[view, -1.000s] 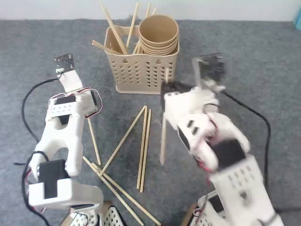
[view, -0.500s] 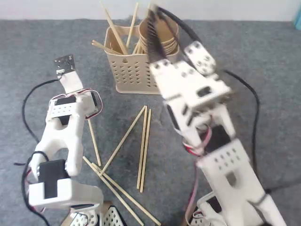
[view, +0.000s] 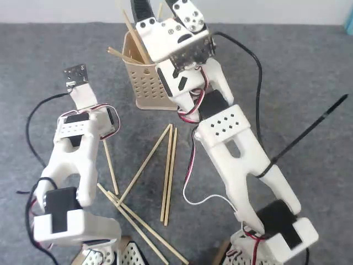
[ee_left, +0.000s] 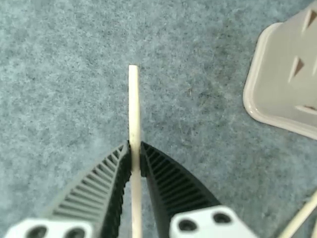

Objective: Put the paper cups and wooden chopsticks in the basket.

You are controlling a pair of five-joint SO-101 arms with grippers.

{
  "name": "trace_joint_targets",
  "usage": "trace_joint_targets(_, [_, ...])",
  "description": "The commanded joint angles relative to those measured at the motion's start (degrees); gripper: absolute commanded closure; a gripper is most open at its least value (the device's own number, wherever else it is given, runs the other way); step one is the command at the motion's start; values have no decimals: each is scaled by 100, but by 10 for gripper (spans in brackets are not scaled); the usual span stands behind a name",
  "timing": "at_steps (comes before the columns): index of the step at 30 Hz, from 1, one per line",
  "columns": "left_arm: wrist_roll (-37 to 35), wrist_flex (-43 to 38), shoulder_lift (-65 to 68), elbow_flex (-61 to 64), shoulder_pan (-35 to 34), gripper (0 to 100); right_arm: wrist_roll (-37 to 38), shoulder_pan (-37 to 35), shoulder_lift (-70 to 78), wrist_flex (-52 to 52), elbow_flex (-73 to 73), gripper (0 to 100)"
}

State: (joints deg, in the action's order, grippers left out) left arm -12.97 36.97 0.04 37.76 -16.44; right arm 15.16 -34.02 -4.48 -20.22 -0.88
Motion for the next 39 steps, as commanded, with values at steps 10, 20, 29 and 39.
trace_joint_targets(10, [62, -316, -369, -22, 9, 989, -1512, 338, 57, 2949, 738, 859])
trace_joint_targets(20, [62, -316, -369, -22, 9, 989, -2356, 673, -382, 4734, 1996, 875])
trace_joint_targets(29, [44, -316, -369, -22, -105, 989, -2796, 374, -2044, 9604, 2163, 876])
trace_joint_targets(39, [35, -299, -422, -13, -149, 989, -2787, 382, -2730, 11310, -308, 876])
